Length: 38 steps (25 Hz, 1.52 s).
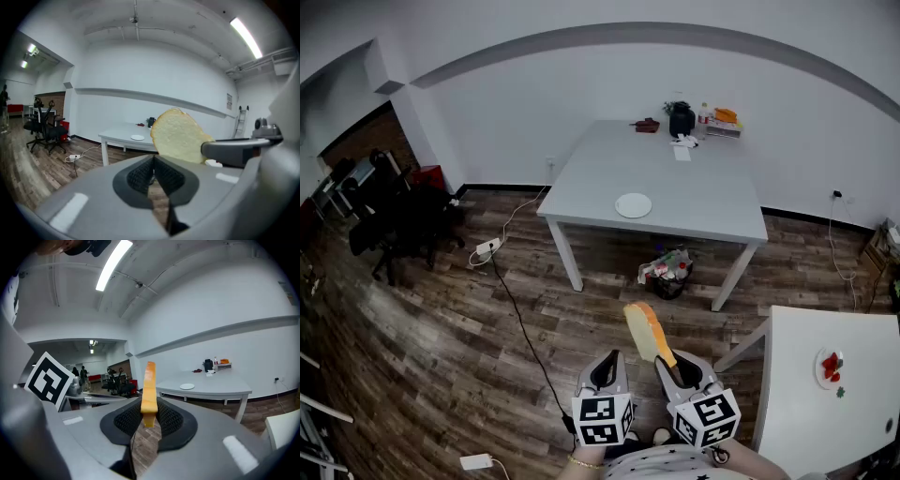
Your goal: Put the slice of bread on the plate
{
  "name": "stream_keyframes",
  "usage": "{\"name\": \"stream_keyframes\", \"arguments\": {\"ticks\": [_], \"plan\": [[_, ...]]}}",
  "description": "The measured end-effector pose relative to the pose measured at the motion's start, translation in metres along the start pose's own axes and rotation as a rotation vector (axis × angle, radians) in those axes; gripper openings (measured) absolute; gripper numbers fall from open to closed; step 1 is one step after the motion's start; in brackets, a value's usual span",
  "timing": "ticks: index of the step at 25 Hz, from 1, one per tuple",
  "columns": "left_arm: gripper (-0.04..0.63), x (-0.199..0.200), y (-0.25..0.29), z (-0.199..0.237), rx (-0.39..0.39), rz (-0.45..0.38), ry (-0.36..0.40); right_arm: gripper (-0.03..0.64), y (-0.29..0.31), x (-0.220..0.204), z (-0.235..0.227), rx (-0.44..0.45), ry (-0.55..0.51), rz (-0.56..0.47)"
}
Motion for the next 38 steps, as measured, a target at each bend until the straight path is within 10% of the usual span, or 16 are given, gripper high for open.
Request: {"name": "stream_keyframes", "arguments": {"ticks": [19, 38], "plan": [[0.009, -0.001, 0.018, 0.069, 0.025, 0.012, -0.036, 0.084, 0.063, -0.004, 0.019, -0.007, 0.015, 0.028], [0.009, 0.101, 0.228, 0.141, 0.057, -0.052, -0.035, 0.084, 0.27, 0.08, -0.107, 0.036, -0.006, -0.011]]}}
Point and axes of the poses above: the fingertips, and each gripper's own axes: y forward along the fingers, z to its left, x out of its top, the point moved 4 cm from there along -y, backward along the fingers, and after that the axes turned 9 degrees about -x, right-handed, at the moved point
